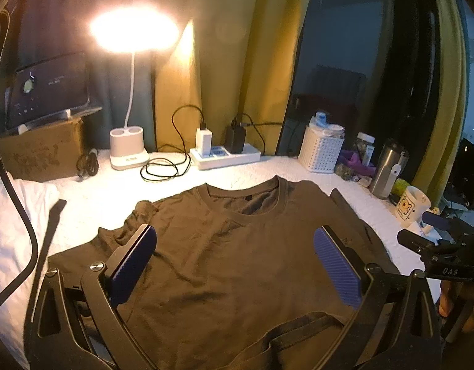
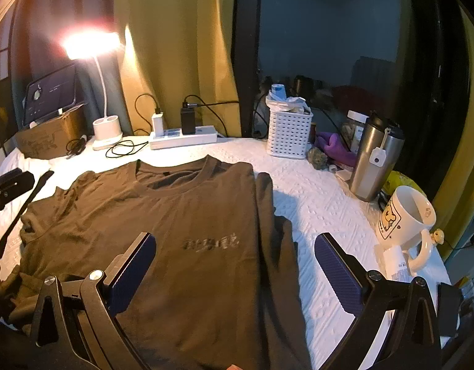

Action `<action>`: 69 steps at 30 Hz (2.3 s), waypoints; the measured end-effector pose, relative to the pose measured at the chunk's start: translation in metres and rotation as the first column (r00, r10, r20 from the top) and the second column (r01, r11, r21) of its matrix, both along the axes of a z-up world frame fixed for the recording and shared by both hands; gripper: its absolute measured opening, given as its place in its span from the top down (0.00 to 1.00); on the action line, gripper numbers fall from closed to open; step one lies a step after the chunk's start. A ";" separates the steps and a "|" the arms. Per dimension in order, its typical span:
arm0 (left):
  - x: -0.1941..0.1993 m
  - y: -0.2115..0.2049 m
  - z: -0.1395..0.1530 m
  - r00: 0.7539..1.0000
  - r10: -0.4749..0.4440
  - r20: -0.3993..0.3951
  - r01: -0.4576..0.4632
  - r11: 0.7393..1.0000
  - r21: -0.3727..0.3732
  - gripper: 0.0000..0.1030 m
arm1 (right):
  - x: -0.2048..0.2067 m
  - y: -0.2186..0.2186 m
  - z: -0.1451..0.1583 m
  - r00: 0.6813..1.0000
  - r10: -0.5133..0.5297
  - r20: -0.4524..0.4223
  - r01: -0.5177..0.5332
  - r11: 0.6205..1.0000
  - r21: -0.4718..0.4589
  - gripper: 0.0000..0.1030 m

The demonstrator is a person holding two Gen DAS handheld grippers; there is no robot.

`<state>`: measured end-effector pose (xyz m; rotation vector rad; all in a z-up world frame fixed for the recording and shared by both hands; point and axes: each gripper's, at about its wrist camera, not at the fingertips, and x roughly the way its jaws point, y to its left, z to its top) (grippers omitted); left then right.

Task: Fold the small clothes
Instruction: 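Move the right gripper to the shirt's side edge and grasp it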

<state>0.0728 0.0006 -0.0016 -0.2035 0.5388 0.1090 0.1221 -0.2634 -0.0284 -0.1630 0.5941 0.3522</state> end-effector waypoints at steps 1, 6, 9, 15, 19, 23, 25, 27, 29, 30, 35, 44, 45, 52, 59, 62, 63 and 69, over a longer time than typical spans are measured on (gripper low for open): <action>0.004 -0.001 -0.002 1.000 0.001 -0.009 -0.001 1.000 -0.001 0.02 | 0.003 -0.002 -0.001 1.000 -0.002 -0.003 0.002 1.000 0.002 0.00; 0.022 -0.009 -0.008 0.999 0.002 -0.045 -0.002 1.000 0.004 0.02 | 0.025 -0.013 -0.008 1.000 -0.005 -0.024 0.006 1.000 0.017 0.00; 0.032 -0.012 -0.012 0.998 0.004 -0.064 -0.004 1.000 0.000 0.02 | 0.035 -0.018 -0.012 0.999 -0.007 -0.041 0.009 0.999 0.033 0.00; 0.053 -0.018 -0.022 0.993 0.005 -0.114 -0.005 1.000 -0.003 0.02 | 0.059 -0.029 -0.024 0.997 -0.019 -0.076 0.021 1.000 0.023 0.01; 0.068 -0.021 -0.029 0.988 0.007 -0.152 -0.010 1.000 -0.016 0.02 | 0.074 -0.035 -0.031 0.995 -0.020 -0.100 0.023 1.000 0.022 0.04; 0.081 -0.022 -0.037 0.982 0.018 -0.186 -0.023 0.999 -0.025 0.02 | 0.090 -0.039 -0.038 0.992 -0.018 -0.123 0.020 1.000 0.016 0.12; 0.088 -0.022 -0.042 0.978 0.019 -0.206 -0.026 0.999 -0.031 0.02 | 0.098 -0.041 -0.042 0.991 -0.022 -0.131 0.023 1.000 0.011 0.14; 0.094 -0.021 -0.046 0.974 0.018 -0.224 -0.027 0.999 -0.034 0.02 | 0.107 -0.044 -0.046 0.990 -0.030 -0.139 0.031 1.000 0.005 0.14; 0.100 -0.021 -0.051 0.971 0.018 -0.238 -0.027 0.999 -0.033 0.02 | 0.116 -0.047 -0.050 0.988 -0.042 -0.148 0.042 0.999 0.001 0.14; 0.102 -0.021 -0.053 0.969 0.018 -0.247 -0.027 0.999 -0.034 0.02 | 0.120 -0.049 -0.052 0.987 -0.049 -0.155 0.049 0.999 0.000 0.15; 0.119 -0.019 -0.071 0.950 0.010 -0.312 -0.029 0.998 -0.055 0.02 | 0.143 -0.058 -0.067 0.977 -0.086 -0.197 0.084 0.996 -0.017 0.19; 0.133 -0.015 -0.097 0.921 0.010 -0.390 -0.045 0.996 -0.080 0.02 | 0.167 -0.048 -0.085 0.967 -0.046 -0.251 0.040 0.999 -0.026 0.22; 0.134 -0.014 -0.098 0.918 0.010 -0.395 -0.046 0.996 -0.082 0.02 | 0.168 -0.045 -0.086 0.966 -0.035 -0.256 0.030 0.999 -0.024 0.26; 0.139 -0.012 -0.105 0.909 0.000 -0.418 -0.041 0.995 -0.090 0.02 | 0.172 -0.026 -0.090 0.966 0.023 -0.259 -0.030 0.999 -0.024 0.51; 0.137 -0.013 -0.101 0.913 -0.006 -0.409 -0.035 0.995 -0.092 0.02 | 0.166 -0.015 -0.089 0.956 0.110 -0.272 -0.110 0.994 0.016 0.93; 0.134 -0.014 -0.095 0.919 -0.001 -0.394 -0.033 0.996 -0.078 0.02 | 0.167 -0.028 -0.085 0.964 0.060 -0.258 -0.060 0.998 0.008 0.96; 0.133 -0.013 -0.093 0.921 0.002 -0.389 -0.033 0.997 -0.075 0.02 | 0.167 -0.033 -0.082 0.967 0.043 -0.253 -0.042 0.999 0.010 0.96; 0.128 -0.014 -0.087 0.927 0.001 -0.375 -0.029 0.997 -0.067 0.02 | 0.159 -0.071 -0.067 0.973 -0.059 -0.221 0.062 0.998 0.008 0.97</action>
